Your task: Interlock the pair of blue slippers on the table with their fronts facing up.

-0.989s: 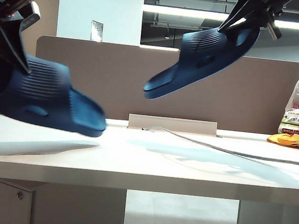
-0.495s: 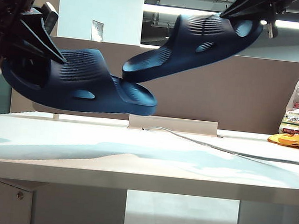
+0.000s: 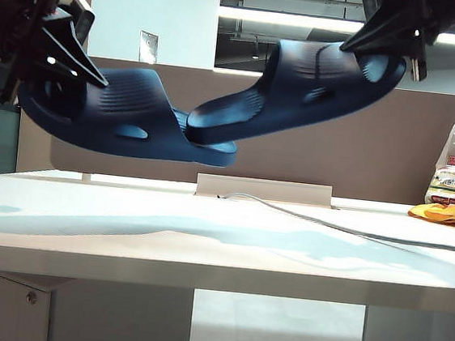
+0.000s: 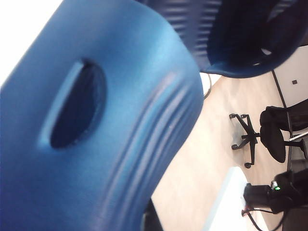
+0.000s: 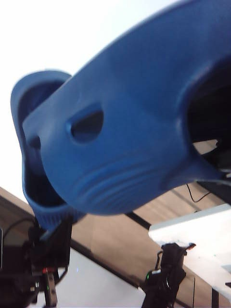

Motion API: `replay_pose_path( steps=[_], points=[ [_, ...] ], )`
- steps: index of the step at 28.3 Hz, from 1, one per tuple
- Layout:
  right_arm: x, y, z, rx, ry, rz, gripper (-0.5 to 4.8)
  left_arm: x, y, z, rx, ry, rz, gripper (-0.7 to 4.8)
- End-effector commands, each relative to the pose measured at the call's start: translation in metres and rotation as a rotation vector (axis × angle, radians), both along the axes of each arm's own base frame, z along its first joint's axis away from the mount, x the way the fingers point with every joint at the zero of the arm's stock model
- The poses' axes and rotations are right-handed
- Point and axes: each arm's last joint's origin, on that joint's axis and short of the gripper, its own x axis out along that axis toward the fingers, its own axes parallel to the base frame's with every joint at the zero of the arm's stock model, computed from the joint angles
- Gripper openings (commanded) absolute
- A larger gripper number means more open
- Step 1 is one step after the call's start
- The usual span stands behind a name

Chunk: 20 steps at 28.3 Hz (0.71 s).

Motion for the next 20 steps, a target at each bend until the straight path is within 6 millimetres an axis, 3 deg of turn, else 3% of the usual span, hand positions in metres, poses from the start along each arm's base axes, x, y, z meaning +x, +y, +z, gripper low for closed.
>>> replay_pose_path(
  steps=[1,7,12,20],
  points=[
    [-0.001,0.002,0.002,0.080,-0.030,0.040,-0.05,0.007,0.002,-0.006,-0.009,0.014,-0.005,-0.06],
    [0.002,0.002,0.001,0.097,-0.047,0.052,-0.05,0.014,0.002,-0.029,-0.015,0.076,-0.040,-0.06],
    [0.012,0.003,-0.018,0.084,-0.012,0.060,-0.05,0.014,0.003,-0.024,-0.199,0.016,-0.113,-0.06],
    [0.018,0.003,-0.035,0.060,0.001,0.091,-0.05,0.012,0.014,-0.024,-0.210,0.013,-0.092,-0.06]
  ],
)
